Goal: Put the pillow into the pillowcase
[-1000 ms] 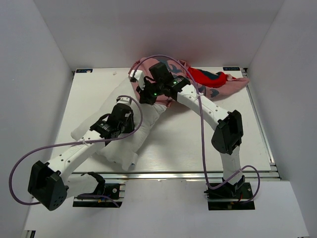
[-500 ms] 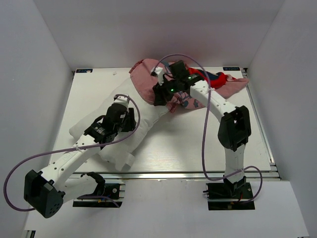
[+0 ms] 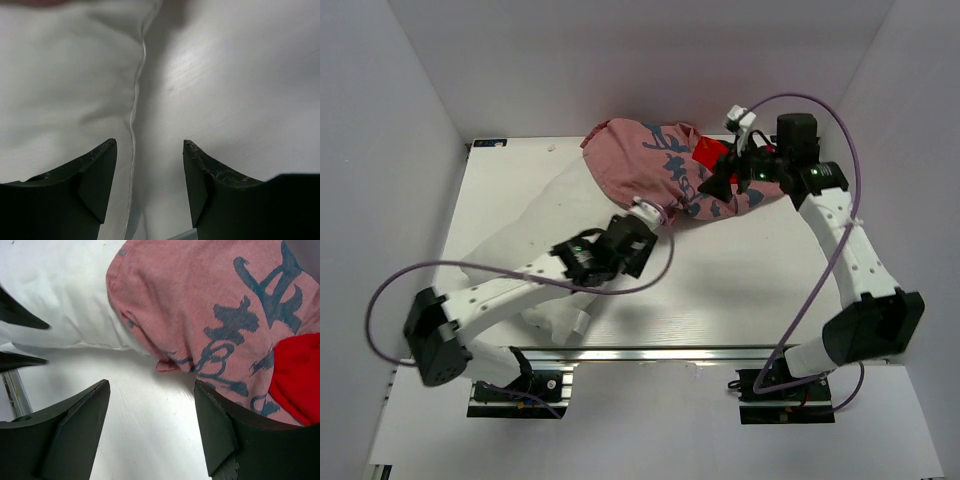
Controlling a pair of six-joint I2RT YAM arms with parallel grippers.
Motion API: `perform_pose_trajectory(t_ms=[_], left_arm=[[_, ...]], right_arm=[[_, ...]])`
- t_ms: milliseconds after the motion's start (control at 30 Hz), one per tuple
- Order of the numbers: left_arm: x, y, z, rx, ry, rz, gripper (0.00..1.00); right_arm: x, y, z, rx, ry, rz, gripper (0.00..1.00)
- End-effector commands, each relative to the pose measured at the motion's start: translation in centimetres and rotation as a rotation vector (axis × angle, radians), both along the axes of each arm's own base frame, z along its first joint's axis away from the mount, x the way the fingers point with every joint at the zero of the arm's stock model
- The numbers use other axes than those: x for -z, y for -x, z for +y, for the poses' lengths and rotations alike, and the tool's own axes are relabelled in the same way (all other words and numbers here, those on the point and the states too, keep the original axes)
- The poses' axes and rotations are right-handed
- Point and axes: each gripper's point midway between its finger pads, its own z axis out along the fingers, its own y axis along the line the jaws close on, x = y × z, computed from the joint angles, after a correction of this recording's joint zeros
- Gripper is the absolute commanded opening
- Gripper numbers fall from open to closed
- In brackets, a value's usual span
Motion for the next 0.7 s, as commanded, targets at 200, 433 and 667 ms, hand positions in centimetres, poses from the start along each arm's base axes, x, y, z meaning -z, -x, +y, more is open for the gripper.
perform_pose_trajectory(t_ms=[200,433,667], left_arm=[[6.4,-1.3,7.0,-0.305,-0.610,-0.078,0.72],[8.6,-4.5,8.6,-0.414,-0.775,-0.126,0.52],[10.4,-7.5,10.6,-0.465,-0.730,-0.028,0.00]], right_arm=[[3.4,2.1,-2.3,0.036,0.015,0.019,0.74],[6.0,3.9,-2.1,-0.002,0.012,0.100,0.74],[9.6,7.5,-1.4,-0.101,0.022,0.173,0.74]])
